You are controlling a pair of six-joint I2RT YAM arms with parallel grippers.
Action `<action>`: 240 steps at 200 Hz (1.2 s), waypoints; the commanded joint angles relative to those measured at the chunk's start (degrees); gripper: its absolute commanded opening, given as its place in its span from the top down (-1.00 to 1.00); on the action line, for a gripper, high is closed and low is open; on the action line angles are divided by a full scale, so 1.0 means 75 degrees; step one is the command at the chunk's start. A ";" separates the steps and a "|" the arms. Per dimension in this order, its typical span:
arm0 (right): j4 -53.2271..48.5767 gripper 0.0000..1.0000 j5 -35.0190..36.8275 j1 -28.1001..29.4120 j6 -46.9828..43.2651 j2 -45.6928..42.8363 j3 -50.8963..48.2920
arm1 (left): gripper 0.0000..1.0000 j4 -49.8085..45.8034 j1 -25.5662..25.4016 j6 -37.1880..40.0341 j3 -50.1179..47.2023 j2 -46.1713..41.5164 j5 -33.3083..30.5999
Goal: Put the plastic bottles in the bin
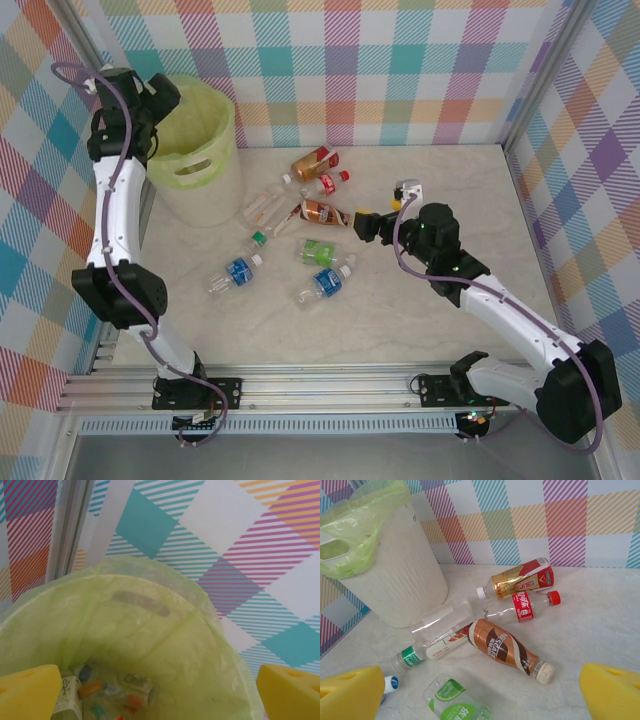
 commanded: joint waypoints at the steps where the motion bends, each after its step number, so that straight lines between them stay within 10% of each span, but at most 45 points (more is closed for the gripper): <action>1: 0.0148 -0.99 -0.0095 0.0017 0.0105 0.0157 0.0299 | -1.00 0.0763 0.0056 -0.0152 -0.0877 -0.0993 0.0395; 68: 0.0371 -0.99 -0.0049 0.0017 0.0178 0.0491 0.0366 | -1.00 0.3062 -0.0225 -0.1280 -0.4727 -0.3876 0.1251; 159: 0.1027 -0.99 0.0919 0.0017 0.0486 0.0629 0.0133 | -1.00 0.1826 -0.1144 -0.0798 -0.6923 -0.5246 0.3096; 240: 0.0970 -0.99 0.1062 0.0019 0.0632 0.0748 0.0173 | -1.00 0.1994 -0.1098 -0.0839 -0.9810 -0.6091 0.1781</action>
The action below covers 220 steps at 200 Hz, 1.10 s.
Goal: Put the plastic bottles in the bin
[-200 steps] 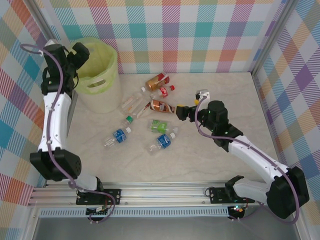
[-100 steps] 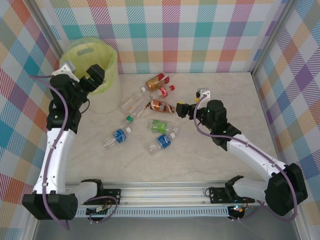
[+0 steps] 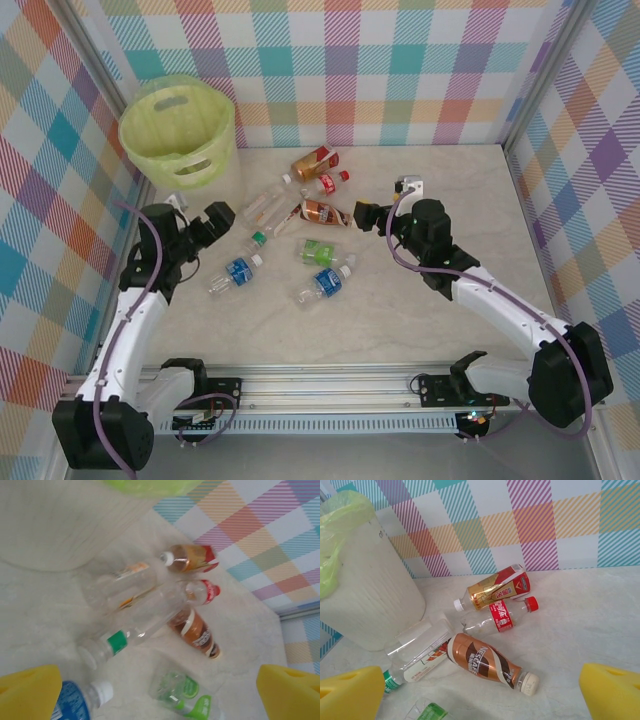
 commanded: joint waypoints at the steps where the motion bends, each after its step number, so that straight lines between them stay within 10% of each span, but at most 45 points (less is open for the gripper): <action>1: 0.0326 -0.99 0.0120 0.0018 0.0186 0.0103 0.0097 | -1.00 0.0356 0.0015 -0.0014 -0.0627 -0.0011 -0.0750; 49: 0.0214 -0.99 0.0094 0.0017 0.0198 0.0048 0.0115 | -1.00 0.0884 0.0109 -0.0342 -0.1521 0.0825 -0.1710; 140: 0.0328 -1.00 0.0078 0.0017 0.0230 0.0160 0.0050 | -1.00 0.2127 0.0074 -0.0638 -0.2616 0.1145 -0.0113; 220: 0.0332 -0.99 -0.0118 0.0017 0.0351 0.0522 0.0262 | -1.00 -0.0042 -0.1849 -0.0284 -0.2842 0.0349 -0.1374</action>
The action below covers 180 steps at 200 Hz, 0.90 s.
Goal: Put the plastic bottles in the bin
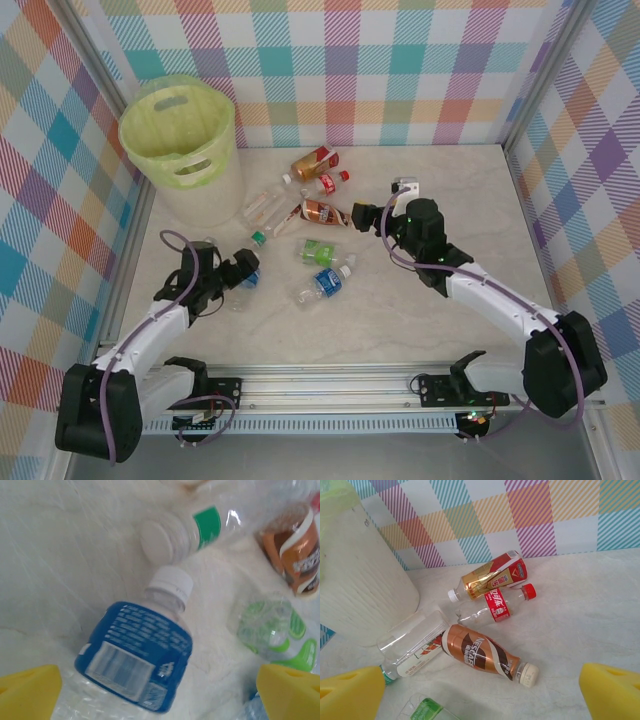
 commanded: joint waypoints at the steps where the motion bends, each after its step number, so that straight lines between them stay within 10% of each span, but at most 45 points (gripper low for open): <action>1: 0.0277 -0.99 -0.0108 0.0017 0.0125 0.0067 0.0266 | -1.00 -0.1183 -0.0416 0.0255 -0.0231 -0.0139 -0.0746; 180: 0.0188 -1.00 -0.0094 0.0017 0.0185 0.0380 0.0502 | -0.63 -0.1888 -0.2292 0.1904 0.1431 0.2680 -0.1577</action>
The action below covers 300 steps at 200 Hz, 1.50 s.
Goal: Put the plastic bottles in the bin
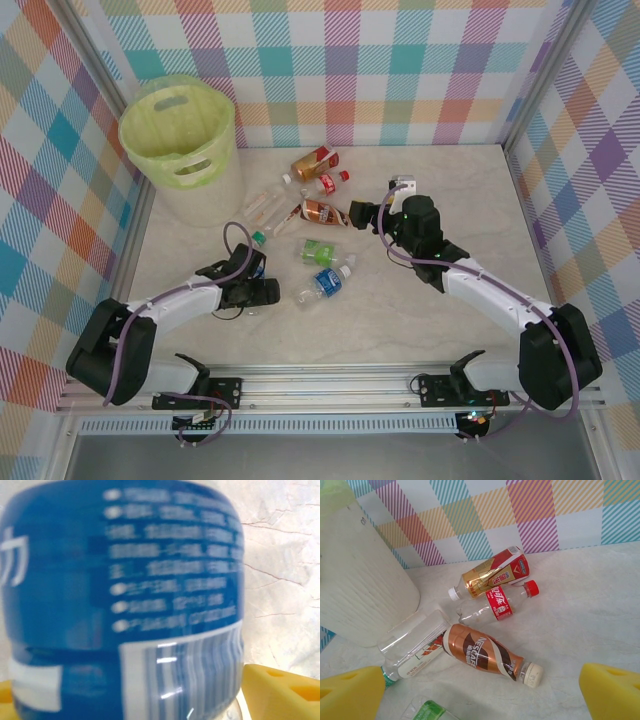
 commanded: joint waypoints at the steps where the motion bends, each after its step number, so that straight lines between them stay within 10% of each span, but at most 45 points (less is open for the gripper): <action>1: 0.0196 -0.99 -0.0068 0.0017 0.0035 0.0083 0.0301 | -0.62 -0.0265 -0.0131 0.0331 0.0286 0.0195 -0.0062; 84: 0.0109 -1.00 -0.1219 0.0020 -0.0929 0.0070 0.0518 | -0.01 -0.0141 -0.0141 -0.0056 0.0444 -0.0314 -0.0277; 300: -0.0065 -0.99 -0.4076 0.0017 -0.2133 0.0087 0.0613 | 0.20 0.0882 -0.0106 -0.0990 0.4395 -0.0732 0.1386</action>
